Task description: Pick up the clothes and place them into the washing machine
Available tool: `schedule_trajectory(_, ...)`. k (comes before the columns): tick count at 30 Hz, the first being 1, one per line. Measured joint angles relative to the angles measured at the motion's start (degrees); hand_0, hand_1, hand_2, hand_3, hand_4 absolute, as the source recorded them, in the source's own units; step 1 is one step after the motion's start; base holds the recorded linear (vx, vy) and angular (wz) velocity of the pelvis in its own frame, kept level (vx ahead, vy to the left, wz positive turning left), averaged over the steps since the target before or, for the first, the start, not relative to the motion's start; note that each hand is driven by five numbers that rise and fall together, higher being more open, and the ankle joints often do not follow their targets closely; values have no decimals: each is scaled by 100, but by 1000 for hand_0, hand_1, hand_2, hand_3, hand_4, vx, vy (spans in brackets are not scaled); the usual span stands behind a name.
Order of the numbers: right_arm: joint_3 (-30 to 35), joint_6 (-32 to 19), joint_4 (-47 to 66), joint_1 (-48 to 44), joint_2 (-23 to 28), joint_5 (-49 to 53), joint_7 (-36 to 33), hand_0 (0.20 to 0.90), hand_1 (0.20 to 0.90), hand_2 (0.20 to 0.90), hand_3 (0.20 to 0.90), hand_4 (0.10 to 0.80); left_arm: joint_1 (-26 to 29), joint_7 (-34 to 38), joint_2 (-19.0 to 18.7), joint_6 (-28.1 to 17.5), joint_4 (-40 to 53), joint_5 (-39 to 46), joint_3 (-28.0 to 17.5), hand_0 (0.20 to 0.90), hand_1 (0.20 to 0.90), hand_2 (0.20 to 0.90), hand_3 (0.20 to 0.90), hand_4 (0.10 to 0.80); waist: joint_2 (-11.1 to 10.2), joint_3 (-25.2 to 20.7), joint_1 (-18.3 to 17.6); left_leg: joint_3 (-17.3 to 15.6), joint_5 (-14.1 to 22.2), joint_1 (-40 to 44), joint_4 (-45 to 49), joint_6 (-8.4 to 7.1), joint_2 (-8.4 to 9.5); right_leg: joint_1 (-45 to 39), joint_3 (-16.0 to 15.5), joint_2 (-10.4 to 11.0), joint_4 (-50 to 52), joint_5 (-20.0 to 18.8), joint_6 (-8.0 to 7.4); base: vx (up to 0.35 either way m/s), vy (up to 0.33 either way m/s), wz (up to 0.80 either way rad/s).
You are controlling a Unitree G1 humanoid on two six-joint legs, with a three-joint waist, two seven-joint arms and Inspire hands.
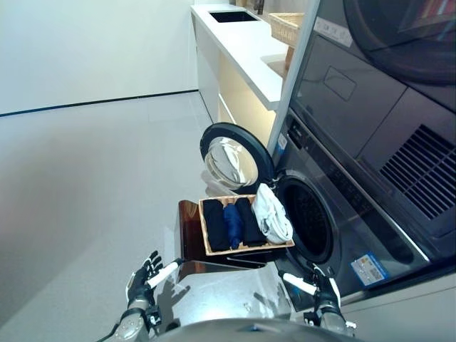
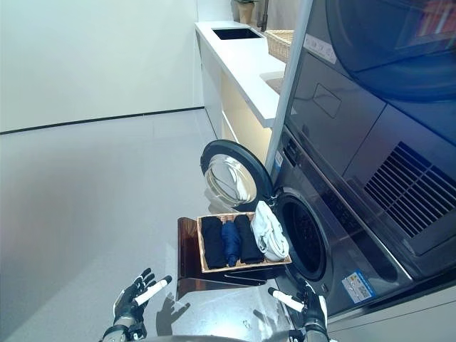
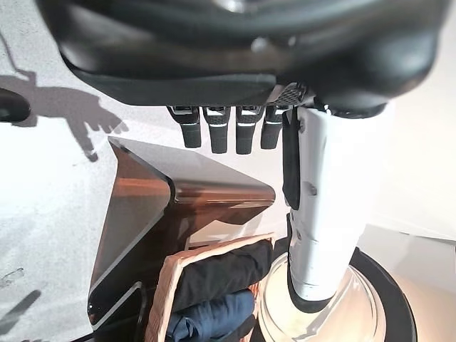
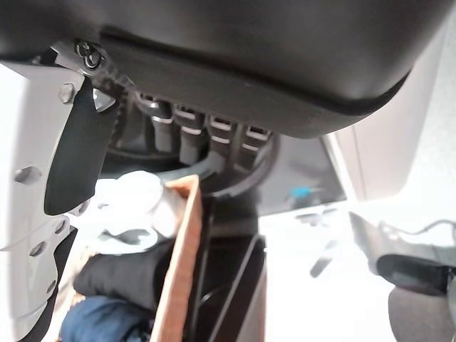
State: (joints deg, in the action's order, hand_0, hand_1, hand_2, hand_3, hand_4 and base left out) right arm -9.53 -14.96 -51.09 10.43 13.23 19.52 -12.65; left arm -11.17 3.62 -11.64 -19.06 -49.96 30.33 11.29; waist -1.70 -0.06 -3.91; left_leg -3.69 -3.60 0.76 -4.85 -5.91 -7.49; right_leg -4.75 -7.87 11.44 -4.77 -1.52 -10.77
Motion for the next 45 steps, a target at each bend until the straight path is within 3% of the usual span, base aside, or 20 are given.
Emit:
schedule_trajectory(37, 12, 7, 31, -24, 2, -1, 12, 900, 900, 900, 900, 800, 6, 7, -48, 35, -57, -74, 5, 900, 900, 900, 900, 800, 25, 37, -151, -130, 34, 161, -6, 65, 110, 17, 202, 130, 140, 30, -59, 3, 18, -2)
schedule_trajectory(45, 68, 10, 93, 107, 23, 0, 7, 900, 900, 900, 900, 800, 16, 3, -35, 37, -70, -89, 63, 900, 900, 900, 900, 800, 49, 32, -189, 94, -42, -27, 10, 55, 116, -75, -157, 118, 7, 5, -59, 0, -31, 19)
